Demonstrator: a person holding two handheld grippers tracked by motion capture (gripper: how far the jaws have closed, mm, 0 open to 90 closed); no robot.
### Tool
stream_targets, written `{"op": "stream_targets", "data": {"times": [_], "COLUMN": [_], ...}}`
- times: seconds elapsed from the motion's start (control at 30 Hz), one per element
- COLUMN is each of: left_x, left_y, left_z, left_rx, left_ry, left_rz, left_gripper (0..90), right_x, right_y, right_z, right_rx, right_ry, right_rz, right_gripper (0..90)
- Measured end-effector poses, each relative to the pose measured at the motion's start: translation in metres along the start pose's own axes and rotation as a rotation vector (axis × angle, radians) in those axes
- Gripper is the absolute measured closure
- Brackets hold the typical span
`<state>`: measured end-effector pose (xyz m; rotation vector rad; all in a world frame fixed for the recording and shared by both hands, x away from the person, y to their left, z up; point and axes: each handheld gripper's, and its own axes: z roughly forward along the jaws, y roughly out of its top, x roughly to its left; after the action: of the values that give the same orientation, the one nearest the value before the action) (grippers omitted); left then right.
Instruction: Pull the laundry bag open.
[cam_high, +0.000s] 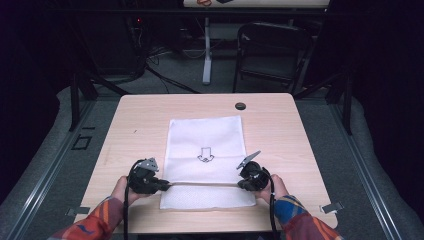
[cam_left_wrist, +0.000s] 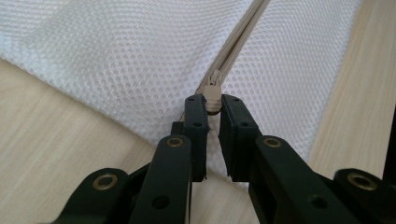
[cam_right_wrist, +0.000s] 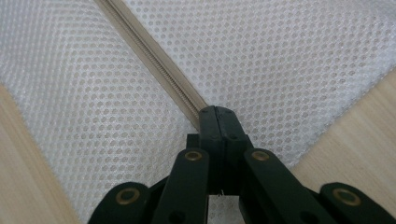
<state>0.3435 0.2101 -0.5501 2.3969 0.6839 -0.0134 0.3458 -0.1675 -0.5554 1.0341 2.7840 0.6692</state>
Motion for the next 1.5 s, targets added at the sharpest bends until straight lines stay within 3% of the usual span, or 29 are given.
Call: {"op": "stream_targets", "data": {"times": [0.1, 0.2, 0.33, 0.73, 0.77, 0.8, 0.9, 1.0, 1.03, 1.1, 1.2, 1.3, 1.37, 1.5], "left_x": [0.006, 0.016, 0.013, 0.012, 0.012, 0.012, 0.009, 0.004, 0.002, -0.001, -0.006, -0.007, -0.005, 0.001], "left_y": [-0.006, -0.022, -0.025, -0.025, -0.023, -0.021, -0.018, -0.016, -0.016, -0.018, -0.023, -0.032, -0.036, -0.039], "left_z": [-0.005, -0.012, -0.014, -0.017, -0.019, -0.023, -0.032, -0.043, -0.047, -0.052, -0.059, -0.064, -0.066, -0.065], "left_rx": [-0.002, -0.02, -0.014, -0.003, -0.006, -0.014, -0.035, -0.023, -0.021, -0.007, 0.005, 0.011, 0.015, 0.008], "left_ry": [0.011, 0.027, 0.041, 0.031, 0.017, 0.023, 0.052, 0.109, 0.105, 0.14, 0.183, 0.213, 0.237, 0.242], "left_rz": [-0.026, -0.096, -0.079, -0.099, -0.109, -0.111, -0.143, -0.16, -0.179, -0.184, -0.211, -0.234, -0.245, -0.268], "left_gripper": [81.3, 81.3, 81.3, 78.6, 69.9, 60.6, 41.3, 26.0, 21.2, 15.1, 11.2, 7.5, 5.6, 3.1], "right_x": [0.0, -0.001, 0.0, 0.0, 0.0, 0.001, 0.003, 0.0, -0.001, -0.007, -0.019, -0.035, -0.044, -0.05], "right_y": [0.0, 0.0, 0.0, -0.001, -0.001, -0.001, 0.002, 0.0, -0.003, -0.011, -0.033, -0.066, -0.086, -0.096], "right_z": [0.0, 0.0, 0.0, 0.0, -0.001, -0.004, -0.017, -0.034, -0.04, -0.052, -0.069, -0.081, -0.085, -0.089], "right_rx": [-0.002, -0.003, 0.0, -0.017, -0.02, -0.061, -0.103, -0.138, -0.148, -0.16, -0.146, -0.119, -0.12, -0.123], "right_ry": [0.0, 0.004, -0.001, 0.004, 0.011, 0.022, 0.014, -0.022, -0.04, -0.048, -0.1, -0.179, -0.192, -0.219], "right_rz": [0.002, 0.002, 0.002, 0.0, -0.013, -0.016, -0.036, -0.004, 0.006, 0.05, 0.123, 0.215, 0.276, 0.3], "right_gripper": [90.0, 90.0, 90.0, 88.3, 75.3, 69.2, 53.2, 37.0, 30.5, 18.5, 4.9, 0.0, 0.0, 0.0]}}
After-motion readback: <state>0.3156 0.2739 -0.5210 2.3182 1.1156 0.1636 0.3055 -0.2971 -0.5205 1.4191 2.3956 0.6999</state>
